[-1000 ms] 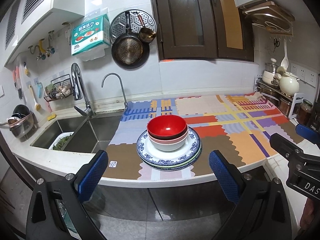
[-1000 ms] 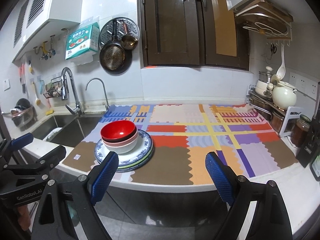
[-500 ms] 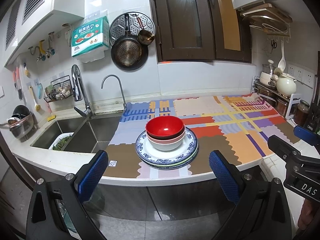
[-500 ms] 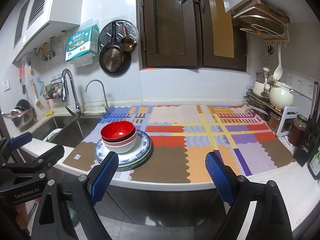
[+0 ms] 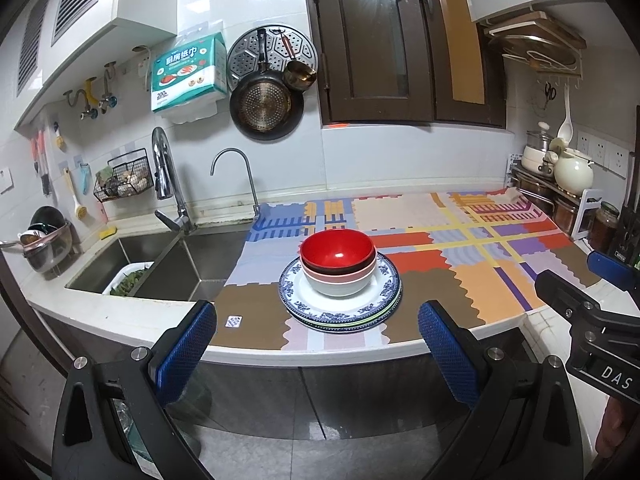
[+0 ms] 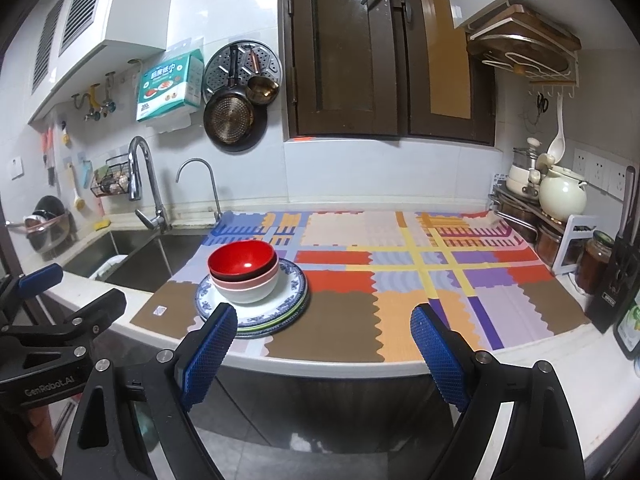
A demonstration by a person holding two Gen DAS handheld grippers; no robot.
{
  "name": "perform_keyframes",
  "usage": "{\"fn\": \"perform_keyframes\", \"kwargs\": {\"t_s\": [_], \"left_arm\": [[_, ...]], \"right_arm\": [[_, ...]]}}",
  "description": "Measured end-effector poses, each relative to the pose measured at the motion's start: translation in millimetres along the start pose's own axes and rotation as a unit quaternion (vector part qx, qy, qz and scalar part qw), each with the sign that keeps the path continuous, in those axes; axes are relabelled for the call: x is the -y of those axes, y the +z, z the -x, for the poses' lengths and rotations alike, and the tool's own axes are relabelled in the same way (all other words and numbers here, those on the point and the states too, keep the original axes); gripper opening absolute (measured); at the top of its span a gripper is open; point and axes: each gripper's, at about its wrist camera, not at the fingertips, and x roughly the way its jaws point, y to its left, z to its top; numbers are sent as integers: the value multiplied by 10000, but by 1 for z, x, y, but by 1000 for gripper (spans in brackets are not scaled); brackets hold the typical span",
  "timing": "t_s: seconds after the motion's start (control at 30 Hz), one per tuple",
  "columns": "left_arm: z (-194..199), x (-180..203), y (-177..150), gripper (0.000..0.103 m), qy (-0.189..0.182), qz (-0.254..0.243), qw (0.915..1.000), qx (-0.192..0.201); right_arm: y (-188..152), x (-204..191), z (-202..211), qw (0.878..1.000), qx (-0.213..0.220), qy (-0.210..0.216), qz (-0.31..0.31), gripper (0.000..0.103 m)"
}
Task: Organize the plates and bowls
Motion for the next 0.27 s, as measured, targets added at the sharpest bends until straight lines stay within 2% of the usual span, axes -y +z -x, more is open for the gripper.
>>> {"fn": "perform_keyframes", "kwargs": {"t_s": [0.27], "left_arm": [[4,-5,-3,103,-6,44,10000,-1]], "right_arm": [[0,-3,4,10000,2,11,20,89]]}}
